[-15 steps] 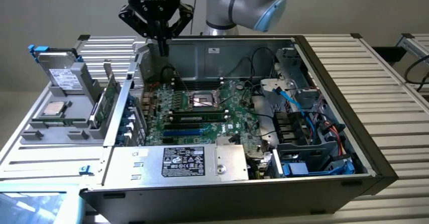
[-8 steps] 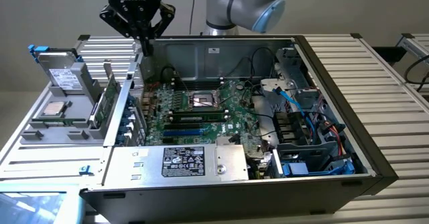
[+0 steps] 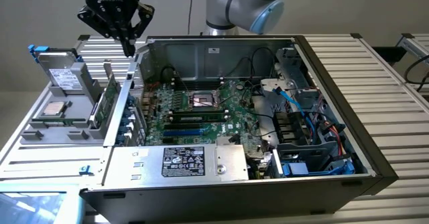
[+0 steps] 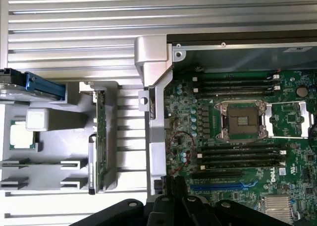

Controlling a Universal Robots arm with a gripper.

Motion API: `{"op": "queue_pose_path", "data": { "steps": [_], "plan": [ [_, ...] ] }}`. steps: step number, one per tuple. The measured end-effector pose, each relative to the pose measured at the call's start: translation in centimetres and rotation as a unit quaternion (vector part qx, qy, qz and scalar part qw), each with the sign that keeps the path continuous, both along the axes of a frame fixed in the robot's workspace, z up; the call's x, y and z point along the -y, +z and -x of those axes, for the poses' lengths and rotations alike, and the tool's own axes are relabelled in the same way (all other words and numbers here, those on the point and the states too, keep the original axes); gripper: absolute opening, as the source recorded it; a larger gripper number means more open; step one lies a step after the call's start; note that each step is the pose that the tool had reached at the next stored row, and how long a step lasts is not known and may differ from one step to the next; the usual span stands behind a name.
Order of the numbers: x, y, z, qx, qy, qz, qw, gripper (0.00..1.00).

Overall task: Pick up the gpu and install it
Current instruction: 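Reach for the gpu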

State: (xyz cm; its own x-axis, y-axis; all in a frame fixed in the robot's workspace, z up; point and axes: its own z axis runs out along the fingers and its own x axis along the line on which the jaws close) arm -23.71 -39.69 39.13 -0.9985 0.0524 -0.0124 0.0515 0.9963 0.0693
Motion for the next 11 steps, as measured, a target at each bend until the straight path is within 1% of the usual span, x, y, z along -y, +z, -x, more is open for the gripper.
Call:
{"op": "queue_pose_path", "data": {
  "steps": [11],
  "plan": [
    [-0.36,-0.34,5.0,-0.0005,0.0,-0.0004,1.0,0.12]
  ]
}}
